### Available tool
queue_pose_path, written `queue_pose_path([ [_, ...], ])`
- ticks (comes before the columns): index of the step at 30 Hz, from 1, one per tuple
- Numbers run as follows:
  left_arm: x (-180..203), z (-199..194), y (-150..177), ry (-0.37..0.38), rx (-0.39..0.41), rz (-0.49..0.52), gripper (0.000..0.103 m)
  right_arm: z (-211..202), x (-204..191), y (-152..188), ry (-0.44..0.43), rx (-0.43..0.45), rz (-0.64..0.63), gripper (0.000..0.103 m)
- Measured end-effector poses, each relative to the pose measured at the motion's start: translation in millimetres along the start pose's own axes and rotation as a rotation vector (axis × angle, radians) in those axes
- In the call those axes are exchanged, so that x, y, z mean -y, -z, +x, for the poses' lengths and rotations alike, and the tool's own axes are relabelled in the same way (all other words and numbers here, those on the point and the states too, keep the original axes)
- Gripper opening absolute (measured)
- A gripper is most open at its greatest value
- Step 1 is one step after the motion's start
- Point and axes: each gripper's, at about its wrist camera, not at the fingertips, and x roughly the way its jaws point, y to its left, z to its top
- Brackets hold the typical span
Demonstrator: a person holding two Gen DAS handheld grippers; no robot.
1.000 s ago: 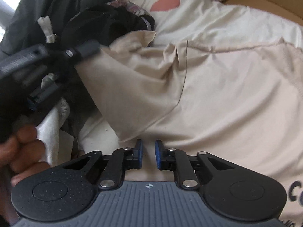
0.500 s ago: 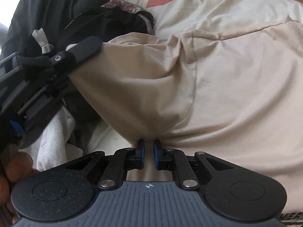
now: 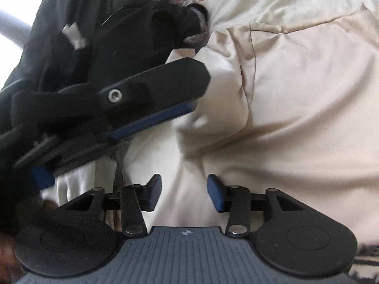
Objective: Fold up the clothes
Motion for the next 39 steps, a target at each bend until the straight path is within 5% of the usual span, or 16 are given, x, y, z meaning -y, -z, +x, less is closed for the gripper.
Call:
queue_pose_path([
  [5, -6.7, -10.7, -1.0, -0.083, 0.013, 0.002, 0.051, -24.3, 4.9, 4.3, 0.042, -0.047, -0.074, 0.051],
  [7, -14.4, -13.8, -3.4, -0.14, 0.042, -0.016, 0.067, -33.3, 4.8, 4.4, 0.054, -0.051, -0.099, 0.051],
  [10, -32.0, -6.5, -11.4, -0.183, 0.087, -0.065, 0.074, -44.1, 7.0, 4.1, 0.07, -0.048, -0.117, 0.051],
  [24, -76.3, 46.2, -26.2, -0.197, 0.135, -0.115, 0.078, -56.4, 23.6, -8.9, 0.119, 0.014, -0.097, 0.051],
  [27, -77.6, 46.8, -27.7, -0.195, 0.142, -0.123, 0.072, -60.1, 28.1, -12.0, 0.131, 0.027, -0.077, 0.051],
  [29, -75.5, 48.6, -29.5, -0.193, 0.142, -0.137, 0.054, -62.7, 30.1, -14.3, 0.147, 0.046, -0.071, 0.051],
  [31, -69.9, 48.6, -31.2, -0.193, 0.142, -0.131, 0.02, -63.5, 32.5, -16.5, 0.155, 0.057, -0.06, 0.05],
  [39, -30.1, 36.7, -49.1, -0.117, 0.193, -0.073, 0.006, -66.9, 39.4, -23.3, 0.16, 0.08, -0.038, 0.05],
])
